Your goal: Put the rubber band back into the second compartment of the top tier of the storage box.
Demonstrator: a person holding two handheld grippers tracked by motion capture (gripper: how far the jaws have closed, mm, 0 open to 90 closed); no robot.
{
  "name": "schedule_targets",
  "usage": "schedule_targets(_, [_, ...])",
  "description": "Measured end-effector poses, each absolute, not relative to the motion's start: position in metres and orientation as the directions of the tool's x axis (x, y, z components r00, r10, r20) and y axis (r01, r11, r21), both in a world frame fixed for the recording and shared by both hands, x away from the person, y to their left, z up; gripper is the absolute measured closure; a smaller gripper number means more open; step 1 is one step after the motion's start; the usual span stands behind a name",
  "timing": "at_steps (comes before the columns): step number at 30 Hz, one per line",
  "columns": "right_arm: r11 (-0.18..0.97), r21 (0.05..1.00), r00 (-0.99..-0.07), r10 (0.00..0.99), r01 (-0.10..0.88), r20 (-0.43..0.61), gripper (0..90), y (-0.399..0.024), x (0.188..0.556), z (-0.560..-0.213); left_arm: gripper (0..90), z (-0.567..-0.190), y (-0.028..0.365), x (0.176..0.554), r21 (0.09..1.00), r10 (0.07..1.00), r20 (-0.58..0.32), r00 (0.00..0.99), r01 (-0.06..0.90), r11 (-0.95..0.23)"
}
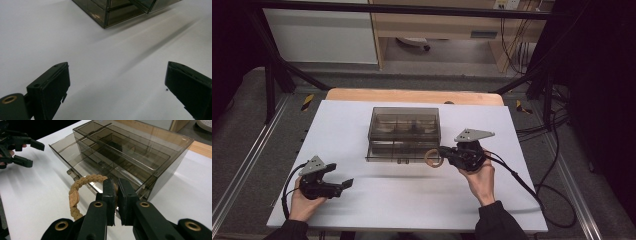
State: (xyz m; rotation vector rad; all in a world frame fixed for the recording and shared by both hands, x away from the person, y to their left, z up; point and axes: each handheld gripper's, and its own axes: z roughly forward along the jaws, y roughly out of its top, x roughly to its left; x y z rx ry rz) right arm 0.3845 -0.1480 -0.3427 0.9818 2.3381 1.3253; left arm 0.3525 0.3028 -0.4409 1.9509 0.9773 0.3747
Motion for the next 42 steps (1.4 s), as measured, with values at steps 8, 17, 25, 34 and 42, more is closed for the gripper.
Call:
schedule_targets(8, [0.352, 0.837, -0.729, 0.680, 0.419, 0.079, 84.9, -0.136, 0.392, -0.340, 5.5, -0.441, 0.303, 0.352, 0.825, 0.757, -0.115, 0.643, 0.487, -0.288])
schedule_targets(17, [0.352, 0.834, -0.723, 0.687, 0.425, 0.078, 84.9, -0.124, 0.400, -0.341, 5.5, -0.441, 0.303, 0.352, 0.824, 0.757, -0.115, 0.643, 0.487, -0.288])
schedule_targets(25, [0.355, 0.835, -0.722, 0.688, 0.420, 0.071, 84.9, -0.109, 0.407, -0.341, 5.5, -0.441, 0.303, 0.352, 0.825, 0.757, -0.116, 0.643, 0.487, -0.287])
schedule_targets(34, [0.361, 0.833, -0.720, 0.691, 0.420, 0.064, 84.9, -0.093, 0.415, -0.342, 5.5, -0.440, 0.303, 0.352, 0.825, 0.757, -0.116, 0.643, 0.487, -0.287])
schedule_targets(42, [0.359, 0.831, -0.719, 0.692, 0.425, 0.069, 84.9, -0.084, 0.421, -0.345, 5.5, -0.441, 0.303, 0.352, 0.824, 0.757, -0.115, 0.643, 0.487, -0.288])
